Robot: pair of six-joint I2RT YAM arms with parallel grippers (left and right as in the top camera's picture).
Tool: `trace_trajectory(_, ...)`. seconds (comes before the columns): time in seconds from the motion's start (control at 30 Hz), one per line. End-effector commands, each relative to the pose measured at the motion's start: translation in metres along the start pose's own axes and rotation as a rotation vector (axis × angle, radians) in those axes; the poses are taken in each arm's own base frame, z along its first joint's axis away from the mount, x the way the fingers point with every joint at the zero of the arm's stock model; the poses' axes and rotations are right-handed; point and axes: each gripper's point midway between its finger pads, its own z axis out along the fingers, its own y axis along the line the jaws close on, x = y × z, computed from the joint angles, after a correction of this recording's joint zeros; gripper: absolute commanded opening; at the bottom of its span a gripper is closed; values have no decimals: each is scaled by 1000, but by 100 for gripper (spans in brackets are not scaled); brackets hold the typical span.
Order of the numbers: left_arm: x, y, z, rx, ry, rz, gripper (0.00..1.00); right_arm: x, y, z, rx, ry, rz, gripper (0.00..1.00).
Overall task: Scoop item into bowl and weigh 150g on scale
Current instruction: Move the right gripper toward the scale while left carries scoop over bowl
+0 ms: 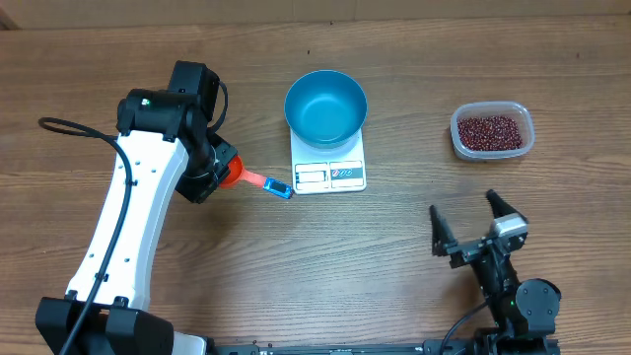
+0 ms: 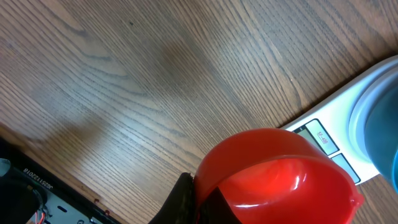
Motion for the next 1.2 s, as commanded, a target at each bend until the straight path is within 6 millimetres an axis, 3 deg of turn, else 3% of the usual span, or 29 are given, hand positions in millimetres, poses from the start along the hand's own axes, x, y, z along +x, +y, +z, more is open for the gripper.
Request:
trace_trajectory(0.0,2,0,-7,28,-6,-16,4,-2,28,-2,-160,-20,-9,100)
trace_trajectory(0.2,2,0,-7,27,-5,-15,4,-11,30,-3,-176,-44,94,100)
trace_trajectory(0.43,2,0,-7,27,-5,-15,4,-37,30,-6,-188,-133,256,100)
trace_trajectory(0.87,4,2,-7,18,0,-15,4,-62,31,-11,-203,-164,335,100)
trace_trajectory(1.17,4,2,-7,18,0,-15,5,-76,39,8,-258,-37,380,100)
